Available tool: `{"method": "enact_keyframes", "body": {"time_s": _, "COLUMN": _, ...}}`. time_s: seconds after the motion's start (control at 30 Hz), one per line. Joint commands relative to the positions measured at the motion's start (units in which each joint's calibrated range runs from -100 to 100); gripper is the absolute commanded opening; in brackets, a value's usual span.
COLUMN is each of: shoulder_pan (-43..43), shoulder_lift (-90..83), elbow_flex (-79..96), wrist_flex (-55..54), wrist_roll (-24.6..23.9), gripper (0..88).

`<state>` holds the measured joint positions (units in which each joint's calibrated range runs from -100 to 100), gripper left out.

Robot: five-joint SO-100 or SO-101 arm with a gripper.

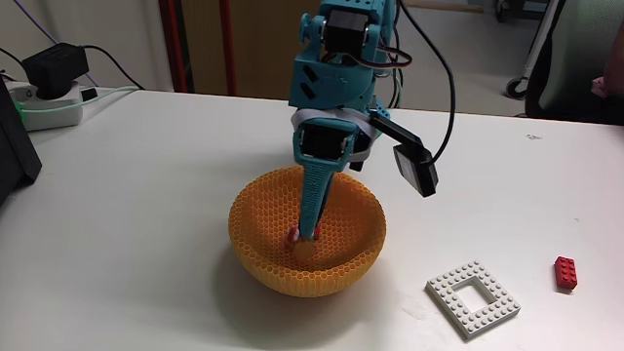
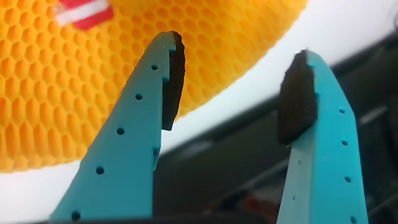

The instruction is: Pick only small cubed objects and place them into the bowl

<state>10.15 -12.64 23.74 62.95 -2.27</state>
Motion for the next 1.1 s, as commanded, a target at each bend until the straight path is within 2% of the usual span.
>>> {"method": "enact_keyframes", "body": {"time_s": 0.0, "shoulder_pan": -0.6, "shoulder_lift": -6.6, "elbow_flex": 0.1, "wrist_flex": 2.1, "wrist_roll": -0.5, "gripper": 27.4}}
{"method": "enact_keyframes", "body": {"time_s": 0.07, "shoulder_pan": -2.7, "shoulder_lift": -9.9, "elbow_flex": 0.3, "wrist_flex": 4.7, "wrist_roll": -0.3, "gripper": 21.4}}
{"method": "enact_keyframes", "body": {"time_s": 0.2, "shoulder_pan": -9.5, "shoulder_lift": -23.4, "elbow_flex": 6.6, "wrist_flex": 5.4, "wrist_roll": -0.3, "gripper": 0.0}}
{"method": "enact_keyframes", "body": {"time_s": 0.37, "shoulder_pan": -18.6, "shoulder_lift": -42.9, "elbow_flex": 20.7, "wrist_flex": 3.2, "wrist_roll": 1.3, "gripper": 0.0}}
{"method": "enact_keyframes", "body": {"time_s": 0.7, "shoulder_pan": -10.9, "shoulder_lift": -66.1, "elbow_flex": 48.5, "wrist_flex": 1.9, "wrist_roll": 4.8, "gripper": 0.0}}
{"method": "enact_keyframes", "body": {"time_s": 1.07, "shoulder_pan": -11.6, "shoulder_lift": -79.3, "elbow_flex": 58.2, "wrist_flex": 4.8, "wrist_roll": 4.2, "gripper": 0.0}}
